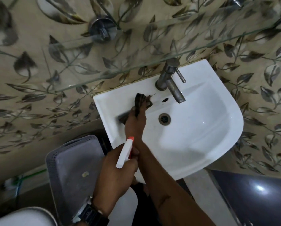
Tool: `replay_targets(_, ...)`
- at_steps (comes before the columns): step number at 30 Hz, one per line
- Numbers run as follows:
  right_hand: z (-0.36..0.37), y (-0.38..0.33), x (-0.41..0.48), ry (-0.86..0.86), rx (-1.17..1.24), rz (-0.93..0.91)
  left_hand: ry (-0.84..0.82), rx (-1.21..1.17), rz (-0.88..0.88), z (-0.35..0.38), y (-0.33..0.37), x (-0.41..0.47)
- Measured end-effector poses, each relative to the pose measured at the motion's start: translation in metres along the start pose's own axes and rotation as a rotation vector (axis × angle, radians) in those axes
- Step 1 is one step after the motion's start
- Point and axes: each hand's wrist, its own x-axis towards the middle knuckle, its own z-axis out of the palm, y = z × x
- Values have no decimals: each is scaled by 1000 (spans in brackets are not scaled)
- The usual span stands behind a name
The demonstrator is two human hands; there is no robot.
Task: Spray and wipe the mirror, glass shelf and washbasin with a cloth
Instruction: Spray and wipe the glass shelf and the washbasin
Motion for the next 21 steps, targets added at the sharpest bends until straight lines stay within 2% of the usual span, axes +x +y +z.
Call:
replay_targets(2,1,3,-16,-91,-145,-75,8,16,-4,-8,-2,-3)
replay_targets(6,-5,33,-18,-319,-499,-509,44,28,-18,-21,-7,-5)
replay_targets(8,-10,41,-15,-465,-597,-647,54,47,-5,-25,-8,-8)
replay_targets(11,-27,39,-20,-666,-496,-627,53,35,-21,-35,-10,-13)
replay_targets(16,-72,39,-25,-776,-430,-463,22,84,0,-44,-12,-16)
replay_targets(21,-103,55,-20,-799,-714,-200,16,45,1,-40,-17,-15)
